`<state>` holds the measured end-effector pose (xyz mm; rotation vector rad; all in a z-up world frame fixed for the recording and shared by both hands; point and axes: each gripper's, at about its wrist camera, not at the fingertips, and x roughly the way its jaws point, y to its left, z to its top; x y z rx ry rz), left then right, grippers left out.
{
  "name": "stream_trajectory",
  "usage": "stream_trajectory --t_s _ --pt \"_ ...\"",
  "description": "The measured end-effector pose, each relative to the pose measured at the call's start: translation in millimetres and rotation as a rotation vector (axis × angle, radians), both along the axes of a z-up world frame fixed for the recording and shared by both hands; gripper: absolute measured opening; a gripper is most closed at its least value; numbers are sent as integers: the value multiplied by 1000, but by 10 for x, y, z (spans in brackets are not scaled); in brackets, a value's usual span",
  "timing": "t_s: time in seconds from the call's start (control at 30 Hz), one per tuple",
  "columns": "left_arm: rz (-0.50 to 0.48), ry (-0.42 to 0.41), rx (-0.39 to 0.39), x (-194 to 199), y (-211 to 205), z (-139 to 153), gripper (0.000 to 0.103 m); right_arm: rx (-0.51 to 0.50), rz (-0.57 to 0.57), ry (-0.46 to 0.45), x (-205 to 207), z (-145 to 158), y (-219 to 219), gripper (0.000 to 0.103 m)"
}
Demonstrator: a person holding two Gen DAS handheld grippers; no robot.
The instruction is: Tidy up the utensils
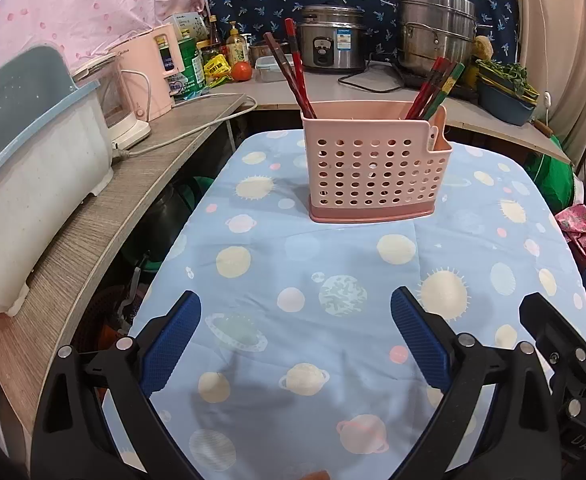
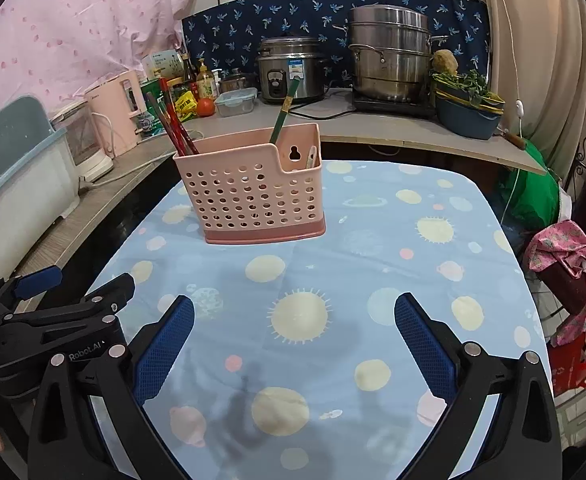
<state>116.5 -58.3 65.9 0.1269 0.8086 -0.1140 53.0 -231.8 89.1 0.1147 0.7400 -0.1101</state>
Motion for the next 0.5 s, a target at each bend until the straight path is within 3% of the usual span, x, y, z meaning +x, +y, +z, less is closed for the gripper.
stream_trajectory --t_s 0.5 --pt "5 8 15 90 -10 -62 92 -1 5 26 120 -87 29 97"
